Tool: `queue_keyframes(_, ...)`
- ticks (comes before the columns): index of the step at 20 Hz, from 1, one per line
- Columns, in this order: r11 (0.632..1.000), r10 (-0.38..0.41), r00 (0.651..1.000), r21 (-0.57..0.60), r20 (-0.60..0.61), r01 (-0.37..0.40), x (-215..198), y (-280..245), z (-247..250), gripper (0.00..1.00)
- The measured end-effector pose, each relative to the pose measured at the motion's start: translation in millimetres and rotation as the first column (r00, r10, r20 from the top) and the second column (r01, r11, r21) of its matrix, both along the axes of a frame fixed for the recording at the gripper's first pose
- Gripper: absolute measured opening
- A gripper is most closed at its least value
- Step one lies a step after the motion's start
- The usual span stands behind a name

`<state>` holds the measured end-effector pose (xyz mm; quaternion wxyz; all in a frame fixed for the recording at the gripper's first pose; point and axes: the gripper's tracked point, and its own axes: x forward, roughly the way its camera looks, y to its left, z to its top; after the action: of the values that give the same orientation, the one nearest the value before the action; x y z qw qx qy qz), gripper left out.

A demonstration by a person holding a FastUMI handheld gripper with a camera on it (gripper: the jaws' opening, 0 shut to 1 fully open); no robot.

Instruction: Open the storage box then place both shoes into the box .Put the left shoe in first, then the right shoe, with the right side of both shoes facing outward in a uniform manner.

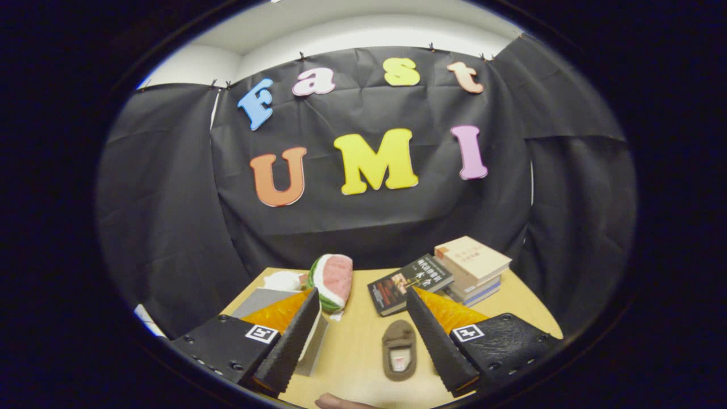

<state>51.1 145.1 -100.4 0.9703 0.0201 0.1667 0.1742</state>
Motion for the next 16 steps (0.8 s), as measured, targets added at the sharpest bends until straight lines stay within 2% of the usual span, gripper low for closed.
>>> queue_keyframes(2,0.999,0.038,0.997,0.001,-0.068,-0.038,13.9,19.7,-25.6,0.95)
queue_keyframes(4,0.994,0.111,0.985,0.01,-0.131,-0.11,23.8,46.1,-48.1,0.95)
queue_keyframes(7,0.975,0.221,0.948,0.039,-0.23,-0.218,38.5,74.1,-88.7,0.96)
queue_keyframes(9,0.953,0.304,0.904,0.093,-0.301,-0.289,43.1,93.1,-114.4,0.96)
queue_keyframes(11,0.935,0.354,0.863,0.148,-0.361,-0.321,51.3,105.2,-137.1,0.96)
queue_keyframes(14,0.899,0.434,0.761,0.282,-0.482,-0.334,59.7,124.1,-171.7,0.95)
queue_keyframes(16,0.888,0.455,0.703,0.337,-0.547,-0.313,68.3,130.2,-196.2,0.96)
